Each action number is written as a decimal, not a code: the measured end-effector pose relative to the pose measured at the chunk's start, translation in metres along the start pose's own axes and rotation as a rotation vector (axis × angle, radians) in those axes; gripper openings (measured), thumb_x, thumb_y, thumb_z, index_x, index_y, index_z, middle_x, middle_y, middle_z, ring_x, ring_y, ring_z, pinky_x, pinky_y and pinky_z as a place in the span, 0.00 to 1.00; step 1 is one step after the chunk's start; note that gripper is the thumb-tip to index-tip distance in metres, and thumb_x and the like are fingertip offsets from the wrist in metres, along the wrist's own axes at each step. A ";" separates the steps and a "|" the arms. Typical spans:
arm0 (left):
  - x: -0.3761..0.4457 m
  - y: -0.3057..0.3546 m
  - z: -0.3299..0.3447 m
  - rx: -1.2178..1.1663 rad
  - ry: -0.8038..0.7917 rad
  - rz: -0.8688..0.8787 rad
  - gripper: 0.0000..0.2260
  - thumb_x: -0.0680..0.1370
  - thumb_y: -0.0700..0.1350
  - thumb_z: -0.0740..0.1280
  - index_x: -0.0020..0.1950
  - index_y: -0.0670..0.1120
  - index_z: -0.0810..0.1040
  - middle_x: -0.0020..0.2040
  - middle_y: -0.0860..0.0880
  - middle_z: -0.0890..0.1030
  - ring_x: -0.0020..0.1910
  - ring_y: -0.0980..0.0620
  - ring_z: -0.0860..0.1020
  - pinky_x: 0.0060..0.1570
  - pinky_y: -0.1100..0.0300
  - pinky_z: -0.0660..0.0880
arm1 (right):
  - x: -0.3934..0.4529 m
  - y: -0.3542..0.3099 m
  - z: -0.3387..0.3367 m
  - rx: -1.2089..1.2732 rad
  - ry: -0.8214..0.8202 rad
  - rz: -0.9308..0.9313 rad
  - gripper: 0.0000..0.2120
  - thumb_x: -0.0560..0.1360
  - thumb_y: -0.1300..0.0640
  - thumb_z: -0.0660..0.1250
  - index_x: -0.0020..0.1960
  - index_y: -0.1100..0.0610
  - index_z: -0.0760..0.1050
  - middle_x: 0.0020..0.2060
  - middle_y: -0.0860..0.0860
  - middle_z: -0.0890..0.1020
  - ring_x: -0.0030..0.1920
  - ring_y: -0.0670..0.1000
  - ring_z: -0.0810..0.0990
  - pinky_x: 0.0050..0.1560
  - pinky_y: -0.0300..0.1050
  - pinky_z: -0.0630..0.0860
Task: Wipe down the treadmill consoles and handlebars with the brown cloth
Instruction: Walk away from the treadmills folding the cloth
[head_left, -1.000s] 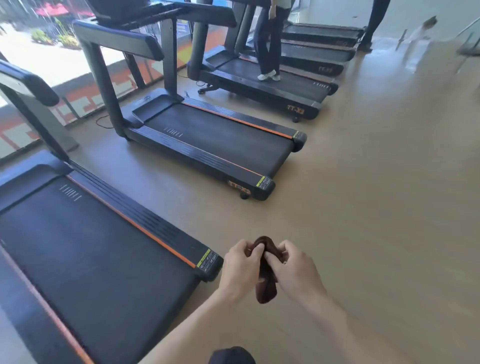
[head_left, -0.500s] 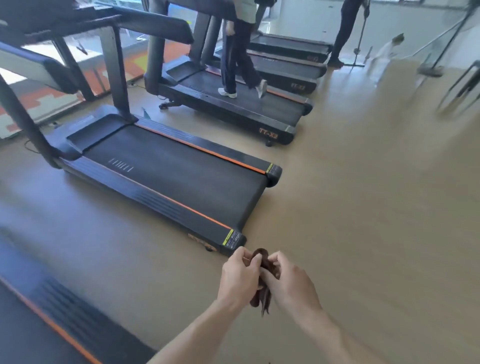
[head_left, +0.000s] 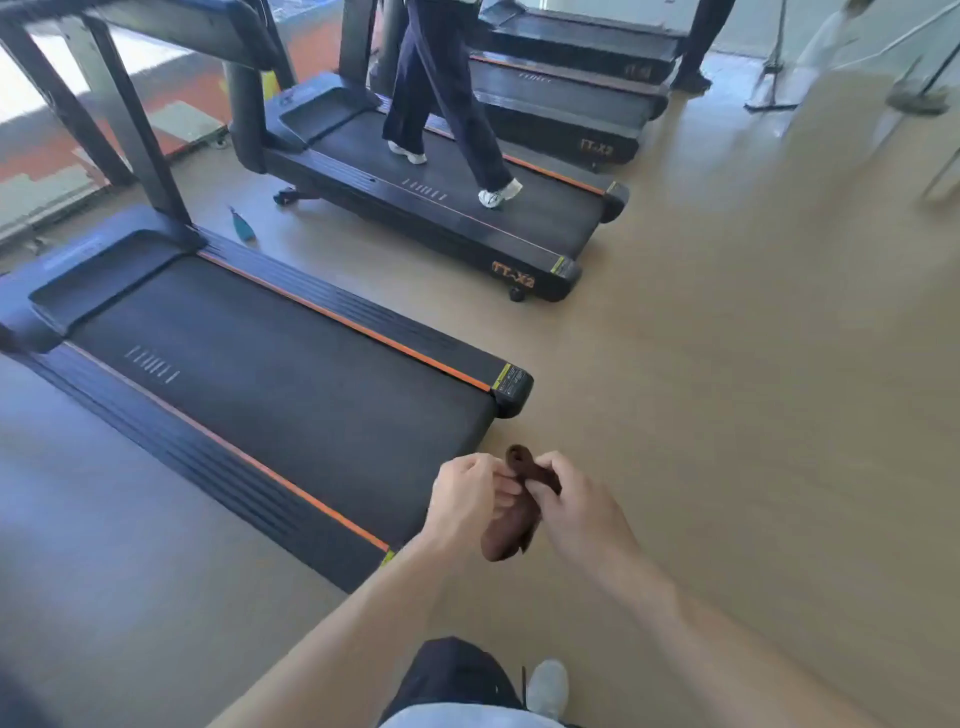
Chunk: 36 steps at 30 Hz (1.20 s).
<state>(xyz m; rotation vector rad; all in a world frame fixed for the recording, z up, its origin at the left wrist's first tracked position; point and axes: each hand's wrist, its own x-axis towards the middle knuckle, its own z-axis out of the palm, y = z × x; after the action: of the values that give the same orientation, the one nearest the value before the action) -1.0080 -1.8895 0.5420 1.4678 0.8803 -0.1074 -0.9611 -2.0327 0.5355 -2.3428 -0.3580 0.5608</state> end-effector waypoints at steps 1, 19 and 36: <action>0.019 0.012 0.006 0.055 0.014 0.024 0.11 0.75 0.36 0.63 0.54 0.42 0.82 0.47 0.43 0.87 0.44 0.47 0.84 0.52 0.50 0.82 | 0.023 0.001 -0.017 -0.017 -0.018 -0.015 0.03 0.82 0.50 0.62 0.54 0.43 0.74 0.43 0.44 0.84 0.47 0.52 0.81 0.46 0.50 0.76; 0.427 0.219 0.112 0.161 -0.019 0.180 0.07 0.74 0.45 0.75 0.50 0.54 0.81 0.46 0.54 0.86 0.46 0.55 0.83 0.50 0.59 0.80 | 0.512 -0.077 -0.188 0.231 -0.340 -0.319 0.18 0.80 0.61 0.62 0.51 0.37 0.79 0.48 0.41 0.84 0.50 0.44 0.81 0.53 0.36 0.73; 0.681 0.396 0.147 -0.286 0.502 -0.068 0.12 0.79 0.45 0.71 0.58 0.60 0.82 0.50 0.62 0.86 0.54 0.61 0.82 0.45 0.72 0.72 | 0.890 -0.192 -0.229 -0.050 -0.798 -0.585 0.10 0.75 0.54 0.67 0.52 0.43 0.81 0.45 0.45 0.87 0.47 0.49 0.85 0.50 0.54 0.83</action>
<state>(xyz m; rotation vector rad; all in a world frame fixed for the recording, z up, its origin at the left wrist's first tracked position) -0.2456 -1.6567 0.4549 1.2104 1.2927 0.3391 -0.0961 -1.6684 0.5577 -1.8161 -1.3660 1.1609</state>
